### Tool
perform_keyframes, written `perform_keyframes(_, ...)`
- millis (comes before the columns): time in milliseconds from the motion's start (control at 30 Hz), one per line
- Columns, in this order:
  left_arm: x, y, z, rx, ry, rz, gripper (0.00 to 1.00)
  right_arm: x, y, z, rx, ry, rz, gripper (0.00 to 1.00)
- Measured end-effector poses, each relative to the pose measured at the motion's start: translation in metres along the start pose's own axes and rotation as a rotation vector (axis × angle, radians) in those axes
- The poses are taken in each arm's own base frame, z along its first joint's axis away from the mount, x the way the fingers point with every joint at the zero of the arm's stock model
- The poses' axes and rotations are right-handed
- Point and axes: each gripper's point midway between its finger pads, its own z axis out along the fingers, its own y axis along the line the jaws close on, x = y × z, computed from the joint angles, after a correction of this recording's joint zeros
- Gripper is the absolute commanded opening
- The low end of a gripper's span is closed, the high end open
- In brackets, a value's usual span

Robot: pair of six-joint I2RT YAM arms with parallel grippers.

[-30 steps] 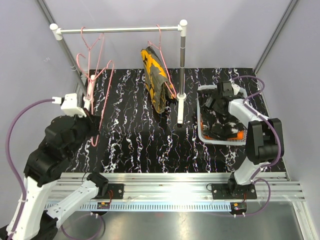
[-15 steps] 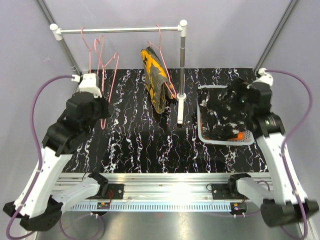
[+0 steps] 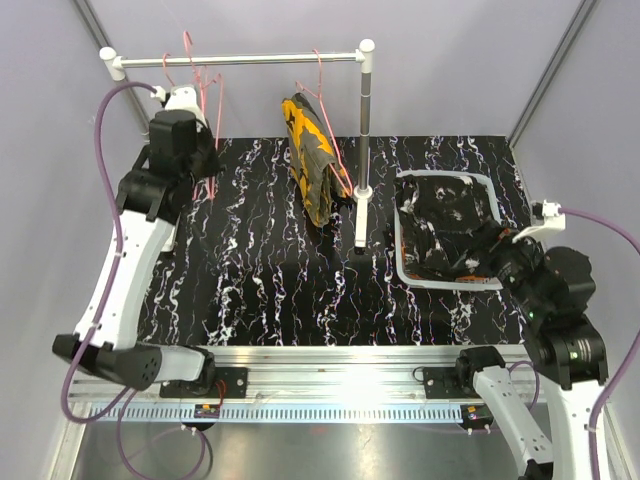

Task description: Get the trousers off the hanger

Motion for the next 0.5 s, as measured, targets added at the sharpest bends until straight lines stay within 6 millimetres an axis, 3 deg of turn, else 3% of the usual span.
perform_keyframes(133, -0.007, 0.004, 0.034, 0.023, 0.024, -0.017, 0.0, 0.001, 0.005, -0.02, -0.027, -0.03, -0.02, 0.99)
perform_keyframes(267, 0.003, 0.006, 0.061, 0.033, 0.074, -0.009, 0.01, 0.01, 0.002, -0.024, -0.021, -0.01, -0.026, 0.99)
perform_keyframes(433, 0.019, 0.003, 0.08, 0.051, 0.135, 0.0, 0.04, 0.02, -0.002, -0.02, -0.017, 0.025, -0.023, 0.99)
perform_keyframes(500, 0.023, 0.003, 0.083, 0.055, 0.152, 0.0, 0.11, 0.021, -0.003, -0.019, -0.016, 0.03, -0.023, 1.0)
